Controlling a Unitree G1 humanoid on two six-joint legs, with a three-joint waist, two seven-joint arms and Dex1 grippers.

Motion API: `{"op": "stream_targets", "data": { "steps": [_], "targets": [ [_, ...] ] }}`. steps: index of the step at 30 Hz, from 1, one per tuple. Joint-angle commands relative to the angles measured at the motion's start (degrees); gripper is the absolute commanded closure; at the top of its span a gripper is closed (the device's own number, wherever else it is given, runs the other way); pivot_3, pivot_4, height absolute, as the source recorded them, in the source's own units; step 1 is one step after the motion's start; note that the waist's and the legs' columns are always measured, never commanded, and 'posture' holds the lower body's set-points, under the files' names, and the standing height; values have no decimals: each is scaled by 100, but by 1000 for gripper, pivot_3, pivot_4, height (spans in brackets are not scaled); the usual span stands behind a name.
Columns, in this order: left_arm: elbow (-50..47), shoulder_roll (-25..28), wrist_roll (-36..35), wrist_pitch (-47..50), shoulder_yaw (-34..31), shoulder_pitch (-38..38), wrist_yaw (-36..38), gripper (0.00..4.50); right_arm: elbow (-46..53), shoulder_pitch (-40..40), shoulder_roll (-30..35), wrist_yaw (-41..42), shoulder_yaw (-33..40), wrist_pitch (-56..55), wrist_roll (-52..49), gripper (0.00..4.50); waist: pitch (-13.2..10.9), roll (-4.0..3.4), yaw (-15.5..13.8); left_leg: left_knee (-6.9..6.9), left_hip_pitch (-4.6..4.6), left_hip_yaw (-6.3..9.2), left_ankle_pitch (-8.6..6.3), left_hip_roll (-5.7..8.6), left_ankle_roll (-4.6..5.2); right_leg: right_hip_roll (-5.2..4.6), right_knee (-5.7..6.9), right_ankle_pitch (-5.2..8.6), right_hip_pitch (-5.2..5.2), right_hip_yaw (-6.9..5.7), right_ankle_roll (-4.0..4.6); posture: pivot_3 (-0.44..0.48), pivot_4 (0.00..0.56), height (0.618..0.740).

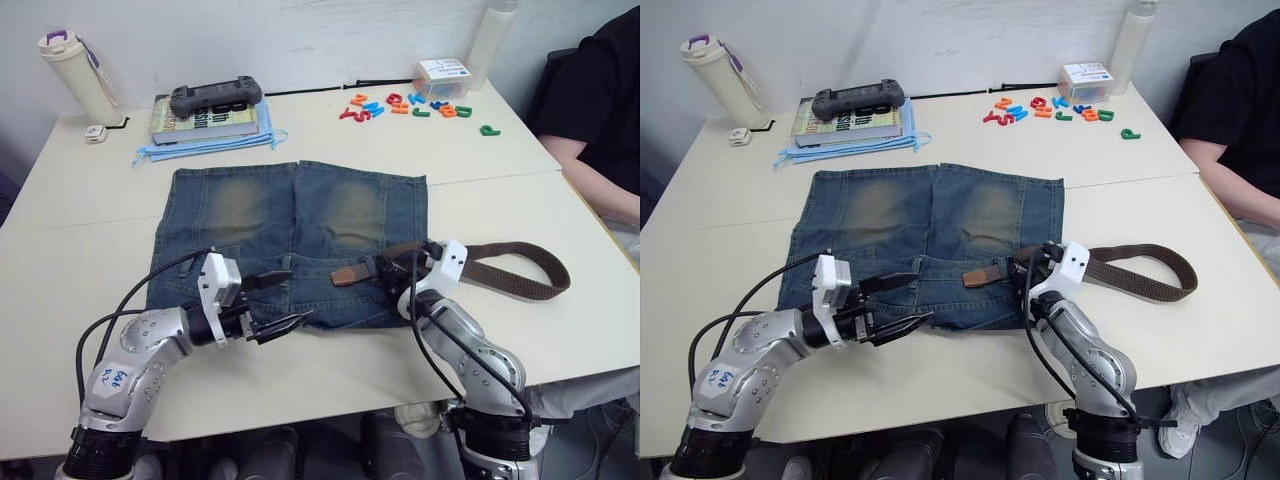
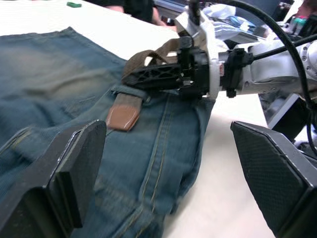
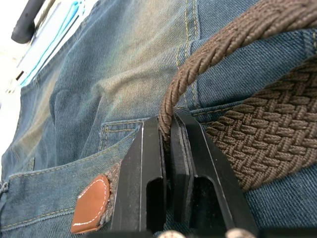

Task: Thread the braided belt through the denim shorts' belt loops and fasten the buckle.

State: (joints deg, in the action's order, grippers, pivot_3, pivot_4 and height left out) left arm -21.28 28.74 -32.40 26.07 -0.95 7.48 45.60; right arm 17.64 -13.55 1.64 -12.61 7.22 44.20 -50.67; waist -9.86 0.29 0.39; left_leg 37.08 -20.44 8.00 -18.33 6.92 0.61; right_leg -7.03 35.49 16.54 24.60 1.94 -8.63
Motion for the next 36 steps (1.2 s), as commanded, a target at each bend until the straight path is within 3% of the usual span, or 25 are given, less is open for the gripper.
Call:
{"op": "stream_targets", "data": {
  "steps": [1,4,10,13,15,22,28,32,36],
  "targets": [
    [-115,-119,99,-20,135,202,-178,77,-37,30,-30,-60,-73,308,34,4500,1,2,3,1,0,-1,-2,-5,-3,6,0,0,-1,1,0,0,150,731],
    [-98,-243,185,23,256,374,-331,77,79,40,38,-142,-46,429,88,4500,1,2,-4,2,2,-6,-7,-24,-12,29,0,1,0,11,6,0,150,731],
    [-40,-454,402,180,523,786,-628,42,821,181,348,-342,290,856,-274,2198,2,3,-29,4,2,-6,-16,-52,-27,52,1,3,2,9,16,0,150,731],
    [165,-575,566,228,696,1104,-724,42,1358,301,765,-430,594,1274,-780,728,3,5,-76,10,0,-4,-18,-46,-24,49,-4,3,-2,7,16,0,150,731],
    [334,-630,671,241,791,1286,-748,42,1614,371,1094,-441,767,1535,-1177,63,2,5,-102,13,-2,-5,-19,-44,-20,48,-5,2,-3,8,17,0,150,731],
    [1239,-691,1014,28,1168,1825,-369,42,2153,680,2493,-5,954,2039,-1956,63,0,8,-97,9,-5,-16,-22,-54,-18,52,-12,1,1,7,16,0,150,731],
    [2228,-728,1452,-423,1279,2220,-127,42,3166,722,3817,1321,560,1575,-1188,63,-10,20,-116,14,-5,-29,-26,-56,-11,52,-17,0,0,8,14,0,150,731],
    [2587,-812,1949,-1105,1346,2371,-252,42,3459,733,4186,1619,234,1093,-322,63,-15,33,-178,16,-7,-32,-29,-56,-9,50,-26,-2,-1,6,11,0,150,731],
    [2813,-820,2595,-2275,1473,2245,-423,42,3552,805,4133,1678,38,879,54,63,-16,35,-200,17,-14,-33,-30,-56,-7,49,-46,-10,-1,6,8,0,150,731]
  ]
}}
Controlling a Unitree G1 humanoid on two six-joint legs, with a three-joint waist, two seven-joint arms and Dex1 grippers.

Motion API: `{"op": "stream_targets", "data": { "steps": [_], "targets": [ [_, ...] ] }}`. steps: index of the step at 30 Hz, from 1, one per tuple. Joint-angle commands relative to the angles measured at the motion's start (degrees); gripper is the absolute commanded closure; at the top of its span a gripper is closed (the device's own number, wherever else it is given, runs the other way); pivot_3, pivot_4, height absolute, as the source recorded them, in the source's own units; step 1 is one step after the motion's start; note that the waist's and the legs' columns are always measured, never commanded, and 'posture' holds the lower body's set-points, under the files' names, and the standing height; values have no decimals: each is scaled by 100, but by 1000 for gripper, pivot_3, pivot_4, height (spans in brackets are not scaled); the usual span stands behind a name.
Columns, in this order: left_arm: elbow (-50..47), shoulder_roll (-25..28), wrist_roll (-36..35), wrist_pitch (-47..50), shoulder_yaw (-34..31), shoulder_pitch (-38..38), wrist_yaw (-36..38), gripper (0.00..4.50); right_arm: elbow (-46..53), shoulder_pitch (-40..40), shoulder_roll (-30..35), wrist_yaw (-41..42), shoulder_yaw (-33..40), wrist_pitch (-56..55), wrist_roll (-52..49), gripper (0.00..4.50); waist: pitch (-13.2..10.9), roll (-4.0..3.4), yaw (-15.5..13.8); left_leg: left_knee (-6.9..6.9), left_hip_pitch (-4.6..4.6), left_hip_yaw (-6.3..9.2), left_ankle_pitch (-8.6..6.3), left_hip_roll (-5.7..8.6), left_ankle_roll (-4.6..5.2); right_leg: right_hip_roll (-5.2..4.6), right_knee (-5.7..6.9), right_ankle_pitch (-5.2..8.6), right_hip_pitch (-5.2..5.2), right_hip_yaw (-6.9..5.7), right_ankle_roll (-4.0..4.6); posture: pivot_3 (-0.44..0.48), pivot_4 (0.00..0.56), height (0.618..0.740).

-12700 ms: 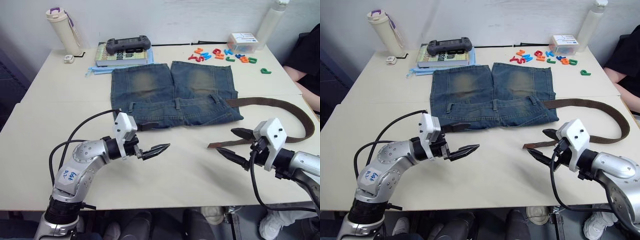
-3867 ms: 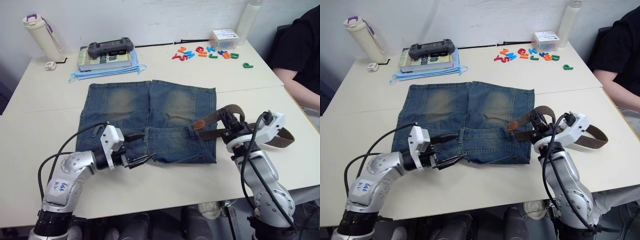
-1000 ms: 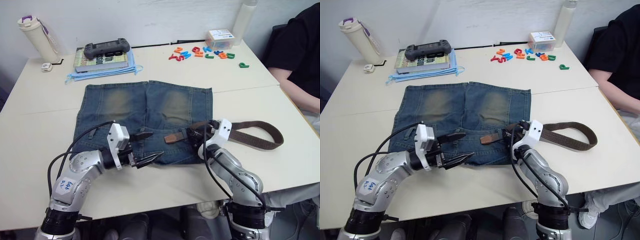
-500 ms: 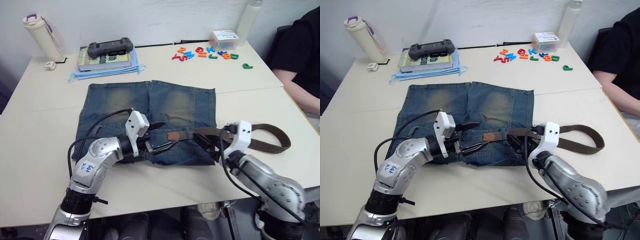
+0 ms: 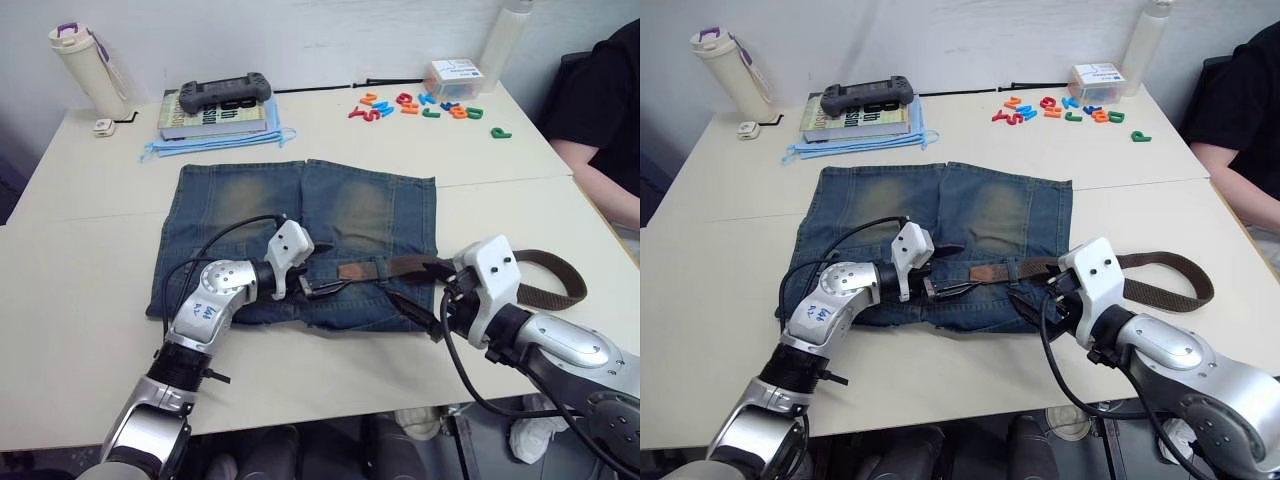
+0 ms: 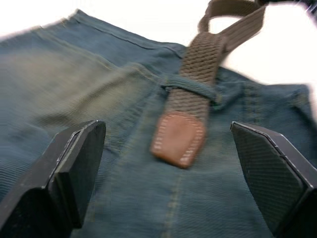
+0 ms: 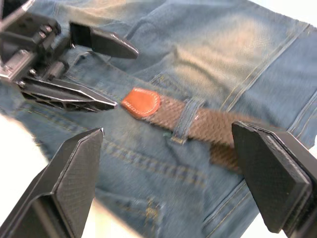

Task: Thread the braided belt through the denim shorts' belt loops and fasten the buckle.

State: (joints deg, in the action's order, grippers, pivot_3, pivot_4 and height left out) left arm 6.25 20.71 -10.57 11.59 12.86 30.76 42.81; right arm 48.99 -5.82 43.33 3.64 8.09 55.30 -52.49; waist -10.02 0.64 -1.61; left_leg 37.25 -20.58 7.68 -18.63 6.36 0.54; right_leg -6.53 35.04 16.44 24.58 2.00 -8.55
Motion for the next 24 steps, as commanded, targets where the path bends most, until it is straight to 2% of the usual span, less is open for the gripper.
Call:
{"op": "stream_targets", "data": {
  "steps": [1,5,10,19,24],
  "targets": [
    [103,-25,543,-1071,106,-123,-205,42,423,46,-80,44,-68,-265,282,63,0,0,1,-1,-1,0,-1,0,1,0,-3,0,0,0,0,0,150,731],
    [402,0,1181,-2023,244,-203,-518,42,461,110,-285,-19,-186,-296,351,63,0,1,-6,-4,-2,-1,-2,-1,3,-1,-8,0,2,0,0,0,150,731],
    [914,-8,1734,-2529,397,6,-729,42,478,76,-483,-82,-272,-272,384,63,0,1,-4,5,-2,-4,-1,-1,3,0,-7,-10,-2,0,0,0,150,731],
    [1676,-252,2525,-2598,745,436,-1152,42,500,-56,-688,-151,-324,-228,377,63,4,5,-3,7,-1,-6,1,-1,4,2,-6,-18,-4,2,0,0,150,731],
    [1706,-219,2597,-2755,775,446,-1167,42,523,-60,-798,-202,-318,-247,366,63,4,4,2,7,1,-6,1,-2,3,2,-4,-18,-4,2,0,0,150,731]
  ]
}}
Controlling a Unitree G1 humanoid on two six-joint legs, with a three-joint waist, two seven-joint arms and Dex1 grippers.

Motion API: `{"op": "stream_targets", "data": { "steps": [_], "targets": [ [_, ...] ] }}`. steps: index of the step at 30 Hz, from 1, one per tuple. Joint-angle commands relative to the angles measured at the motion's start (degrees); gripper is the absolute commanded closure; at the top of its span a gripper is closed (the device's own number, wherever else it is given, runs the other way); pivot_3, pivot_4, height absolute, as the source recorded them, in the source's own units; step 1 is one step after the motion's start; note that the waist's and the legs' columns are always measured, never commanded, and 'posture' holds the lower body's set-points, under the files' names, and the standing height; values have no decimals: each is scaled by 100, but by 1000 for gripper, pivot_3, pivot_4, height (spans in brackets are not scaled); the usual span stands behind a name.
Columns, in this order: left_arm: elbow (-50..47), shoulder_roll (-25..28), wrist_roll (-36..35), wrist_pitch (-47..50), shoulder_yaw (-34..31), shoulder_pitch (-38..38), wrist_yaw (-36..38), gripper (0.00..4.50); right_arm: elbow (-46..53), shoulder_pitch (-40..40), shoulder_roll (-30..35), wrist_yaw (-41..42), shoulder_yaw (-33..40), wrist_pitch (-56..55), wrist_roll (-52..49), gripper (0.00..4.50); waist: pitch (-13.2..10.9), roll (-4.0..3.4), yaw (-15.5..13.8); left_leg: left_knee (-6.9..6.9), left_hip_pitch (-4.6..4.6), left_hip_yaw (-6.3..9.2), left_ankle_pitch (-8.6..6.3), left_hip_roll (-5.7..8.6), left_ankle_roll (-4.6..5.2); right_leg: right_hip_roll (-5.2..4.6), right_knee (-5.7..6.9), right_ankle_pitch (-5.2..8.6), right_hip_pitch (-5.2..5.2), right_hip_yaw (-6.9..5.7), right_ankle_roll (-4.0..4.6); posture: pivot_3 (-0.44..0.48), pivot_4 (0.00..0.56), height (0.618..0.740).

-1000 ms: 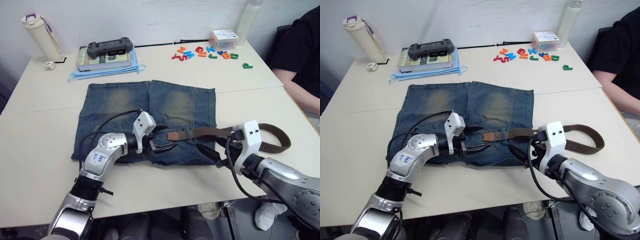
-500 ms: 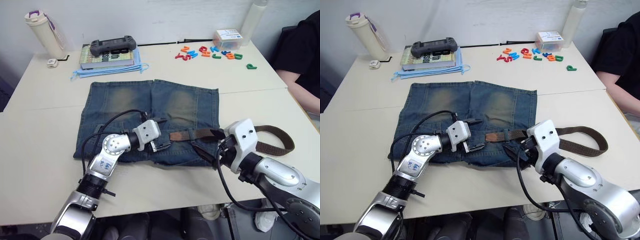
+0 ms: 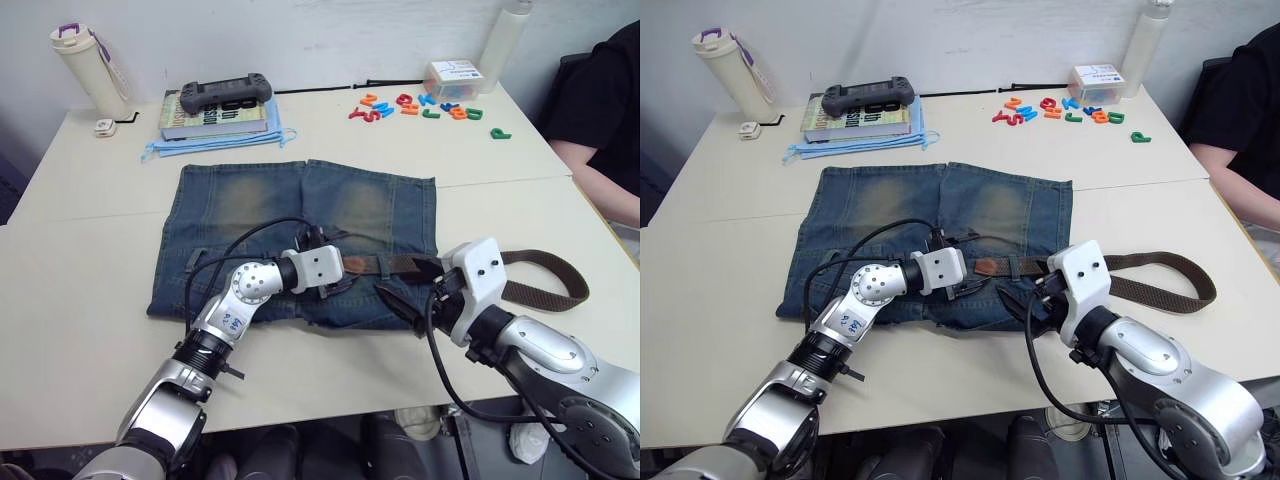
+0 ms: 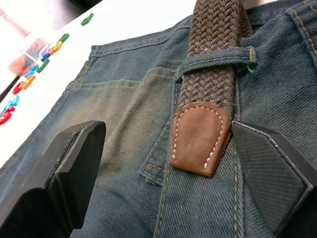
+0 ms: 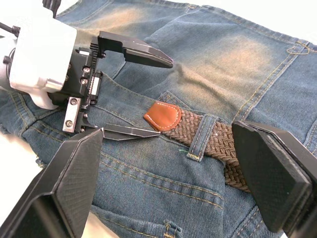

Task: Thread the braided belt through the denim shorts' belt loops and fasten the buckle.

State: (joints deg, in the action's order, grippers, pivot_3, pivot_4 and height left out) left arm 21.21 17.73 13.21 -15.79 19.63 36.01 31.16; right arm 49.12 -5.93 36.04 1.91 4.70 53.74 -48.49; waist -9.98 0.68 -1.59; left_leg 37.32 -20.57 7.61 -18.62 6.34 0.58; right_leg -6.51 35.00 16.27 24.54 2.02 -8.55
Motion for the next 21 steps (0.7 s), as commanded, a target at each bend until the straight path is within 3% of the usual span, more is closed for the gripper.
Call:
{"op": "stream_targets", "data": {
  "steps": [1,3,11,21],
  "targets": [
    [213,91,229,-44,102,-85,1,309,510,-54,-83,-33,11,-94,-30,23,0,0,-2,0,0,0,0,0,0,0,0,0,0,0,0,0,150,731],
    [237,134,269,-130,147,-86,49,797,506,-71,-125,-45,0,-98,-19,0,0,0,2,2,0,0,0,1,0,0,1,0,0,0,0,0,150,731],
    [296,106,306,-98,176,-74,84,4345,511,-95,-170,-35,32,-91,-24,0,1,-1,13,0,2,-2,0,0,0,1,2,0,1,2,0,0,150,731],
    [-152,225,231,-62,13,-303,51,4428,379,12,-230,-126,-263,34,176,0,2,-3,26,-4,3,-4,0,-4,0,3,3,0,3,5,0,0,150,731]
  ]
}}
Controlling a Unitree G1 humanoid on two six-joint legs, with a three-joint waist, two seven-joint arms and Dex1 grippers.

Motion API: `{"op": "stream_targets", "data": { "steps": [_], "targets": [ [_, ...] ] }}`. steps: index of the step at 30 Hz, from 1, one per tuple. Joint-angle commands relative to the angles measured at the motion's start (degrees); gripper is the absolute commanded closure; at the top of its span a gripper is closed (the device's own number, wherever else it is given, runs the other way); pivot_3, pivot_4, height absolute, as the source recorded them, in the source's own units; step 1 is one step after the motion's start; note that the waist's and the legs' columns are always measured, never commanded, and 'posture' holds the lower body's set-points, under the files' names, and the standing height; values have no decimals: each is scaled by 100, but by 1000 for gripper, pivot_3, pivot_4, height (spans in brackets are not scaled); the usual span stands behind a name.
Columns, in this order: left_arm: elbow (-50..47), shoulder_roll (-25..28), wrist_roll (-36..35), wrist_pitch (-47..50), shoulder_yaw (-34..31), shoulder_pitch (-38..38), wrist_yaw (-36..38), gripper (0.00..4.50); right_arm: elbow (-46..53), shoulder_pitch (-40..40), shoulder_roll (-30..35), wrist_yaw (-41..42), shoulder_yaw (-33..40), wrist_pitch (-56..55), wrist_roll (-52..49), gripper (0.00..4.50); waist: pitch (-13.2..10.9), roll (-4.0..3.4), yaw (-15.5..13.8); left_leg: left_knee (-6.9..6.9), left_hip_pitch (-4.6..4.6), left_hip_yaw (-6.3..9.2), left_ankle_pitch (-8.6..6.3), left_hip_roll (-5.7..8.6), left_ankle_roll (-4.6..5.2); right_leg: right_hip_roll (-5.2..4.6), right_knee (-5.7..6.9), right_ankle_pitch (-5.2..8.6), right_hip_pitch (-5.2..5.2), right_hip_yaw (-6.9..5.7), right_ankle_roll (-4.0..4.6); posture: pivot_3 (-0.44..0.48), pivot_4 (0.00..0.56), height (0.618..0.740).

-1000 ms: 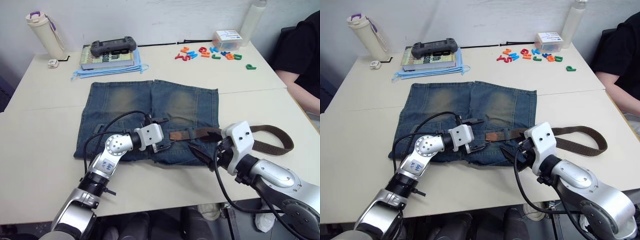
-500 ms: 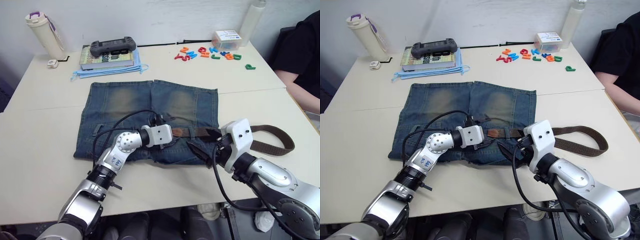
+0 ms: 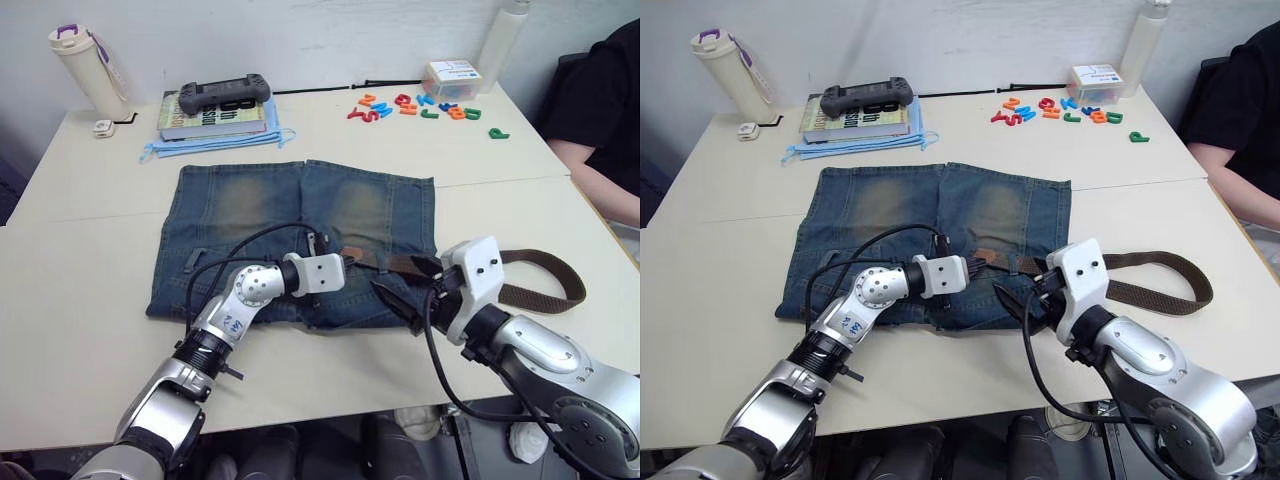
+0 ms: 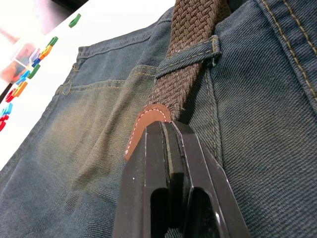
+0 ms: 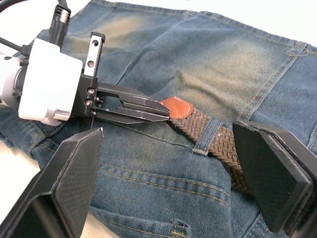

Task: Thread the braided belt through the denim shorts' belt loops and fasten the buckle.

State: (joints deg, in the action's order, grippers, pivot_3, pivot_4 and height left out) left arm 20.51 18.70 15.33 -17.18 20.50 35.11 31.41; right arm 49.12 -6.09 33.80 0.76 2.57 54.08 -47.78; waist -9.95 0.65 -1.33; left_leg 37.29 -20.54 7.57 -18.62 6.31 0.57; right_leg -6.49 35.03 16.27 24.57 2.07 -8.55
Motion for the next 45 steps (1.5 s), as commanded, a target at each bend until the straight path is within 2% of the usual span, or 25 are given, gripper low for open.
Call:
{"op": "stream_targets", "data": {
  "steps": [1,6,8,9,11,14,22,25,29,30,34,37,41,45],
  "targets": [
    [-183,169,-9,52,-109,-290,27,4428,372,28,-29,-14,-89,-7,116,0,0,0,1,0,0,-1,0,0,0,0,0,0,1,0,0,0,150,731],
    [-477,263,-95,69,-266,-537,8,4428,355,-6,-131,-14,-197,-12,177,0,1,-1,13,-2,2,-5,0,-5,-1,4,0,0,2,4,0,0,150,731],
    [-453,283,-40,24,-262,-550,-38,3827,350,-8,-146,-15,-210,-15,197,0,1,-1,5,-2,2,-6,0,-4,-1,4,0,0,2,4,0,0,150,731],
    [-419,279,-17,17,-252,-536,-52,3677,350,-6,-157,-14,-211,-16,201,0,1,-1,4,0,2,-6,0,-4,-1,4,0,0,1,4,0,0,150,731],
    [-339,260,29,13,-222,-477,-74,2717,351,-12,-177,-14,-213,-13,206,0,1,-1,5,-1,2,-7,0,-4,-1,4,0,0,1,4,0,0,150,731],
    [-102,239,187,-59,-108,-341,-122,1565,364,-24,-209,-25,-202,-3,206,0,1,-1,0,0,2,-7,0,-4,-1,4,0,0,1,4,0,0,150,731],
    [812,-95,410,-129,137,238,-267,1565,460,-9,-296,-105,-151,18,154,0,6,6,-47,11,4,-7,0,1,0,1,4,-2,-8,2,-1,0,150,731],
    [953,-153,401,-97,162,303,-224,2495,501,21,-325,-143,-134,29,138,0,7,6,-41,12,4,-7,0,3,1,0,4,-3,-8,3,-2,0,150,731],
    [887,-142,352,-61,138,244,-95,4273,537,40,-352,-182,-115,41,119,0,12,5,-38,12,6,-7,0,2,1,0,6,-3,-8,3,-2,0,150,731],
    [843,-131,346,-50,124,221,-76,4434,541,41,-358,-190,-111,44,118,0,18,6,-38,11,6,-7,0,3,1,0,6,-3,-8,4,-2,0,150,731],
    [624,-114,281,21,37,147,-33,4434,544,38,-373,-208,-122,50,127,0,20,8,-28,10,7,-7,0,2,2,0,4,-3,-8,4,-2,0,150,731],
    [108,-68,50,89,-164,-11,48,4434,548,33,-382,-227,-150,60,142,0,20,8,-24,8,6,-7,0,1,2,1,4,-3,-6,4,-2,0,150,731],
    [-964,337,-247,79,-466,-534,268,4434,498,-18,-372,-293,-294,161,253,0,19,7,32,-4,5,-14,0,-4,0,4,4,-2,6,14,-2,0,150,731],
    [-1559,685,-346,220,-579,-951,447,4434,214,-104,-514,-535,-570,331,591,0,19,7,22,-5,5,-16,-1,-9,-2,5,5,-1,9,15,1,0,150,731]
  ]
}}
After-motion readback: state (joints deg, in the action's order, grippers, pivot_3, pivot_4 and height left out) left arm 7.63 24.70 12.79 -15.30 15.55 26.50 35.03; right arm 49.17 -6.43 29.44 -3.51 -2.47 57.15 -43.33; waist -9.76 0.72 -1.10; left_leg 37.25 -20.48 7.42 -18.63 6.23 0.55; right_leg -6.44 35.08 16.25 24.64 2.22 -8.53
